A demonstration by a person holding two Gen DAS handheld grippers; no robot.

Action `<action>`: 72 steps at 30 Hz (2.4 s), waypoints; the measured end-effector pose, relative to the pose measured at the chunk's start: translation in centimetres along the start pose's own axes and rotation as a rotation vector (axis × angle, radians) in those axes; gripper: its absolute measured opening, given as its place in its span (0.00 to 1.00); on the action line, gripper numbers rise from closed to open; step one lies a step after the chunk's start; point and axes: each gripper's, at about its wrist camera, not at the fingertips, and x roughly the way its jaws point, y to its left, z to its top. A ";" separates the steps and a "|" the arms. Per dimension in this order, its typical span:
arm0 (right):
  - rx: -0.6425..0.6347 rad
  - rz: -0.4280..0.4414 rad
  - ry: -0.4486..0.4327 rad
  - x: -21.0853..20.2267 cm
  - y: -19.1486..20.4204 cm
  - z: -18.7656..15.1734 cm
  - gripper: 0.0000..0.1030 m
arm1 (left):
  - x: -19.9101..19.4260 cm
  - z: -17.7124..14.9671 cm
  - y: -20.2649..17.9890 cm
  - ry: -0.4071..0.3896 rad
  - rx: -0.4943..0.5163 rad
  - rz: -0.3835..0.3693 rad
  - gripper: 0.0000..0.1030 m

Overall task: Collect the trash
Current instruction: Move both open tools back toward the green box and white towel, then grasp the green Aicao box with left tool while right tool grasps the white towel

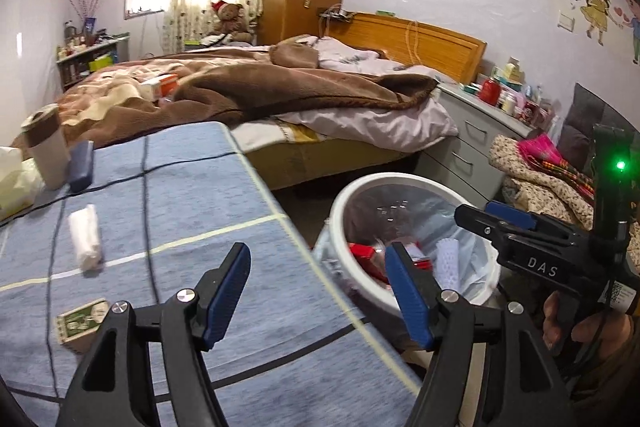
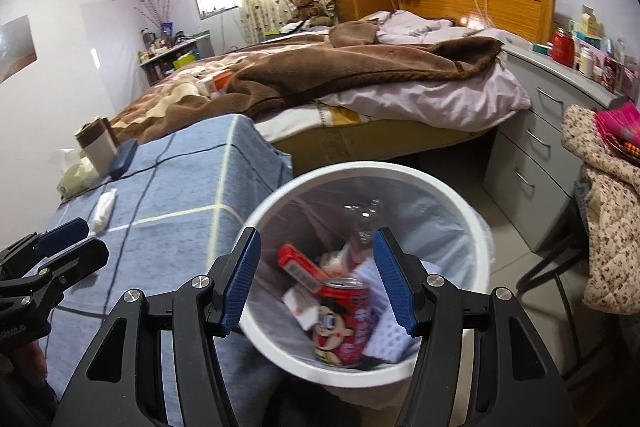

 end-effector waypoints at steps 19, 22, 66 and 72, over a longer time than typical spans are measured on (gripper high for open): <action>-0.117 0.168 0.000 2.6 8.6 1.0 0.59 | -3.9 -3.6 11.2 -0.004 -0.140 0.168 0.72; -0.137 0.189 0.008 3.2 10.0 1.1 0.59 | -4.3 -4.3 12.9 0.003 -0.158 0.200 0.72; -0.349 0.351 0.230 14.7 25.6 1.8 0.60 | 0.6 -7.1 25.1 0.205 -0.222 0.308 0.61; -0.368 0.374 0.257 15.7 27.5 1.0 0.60 | -0.5 -8.0 27.2 0.197 -0.296 0.370 0.61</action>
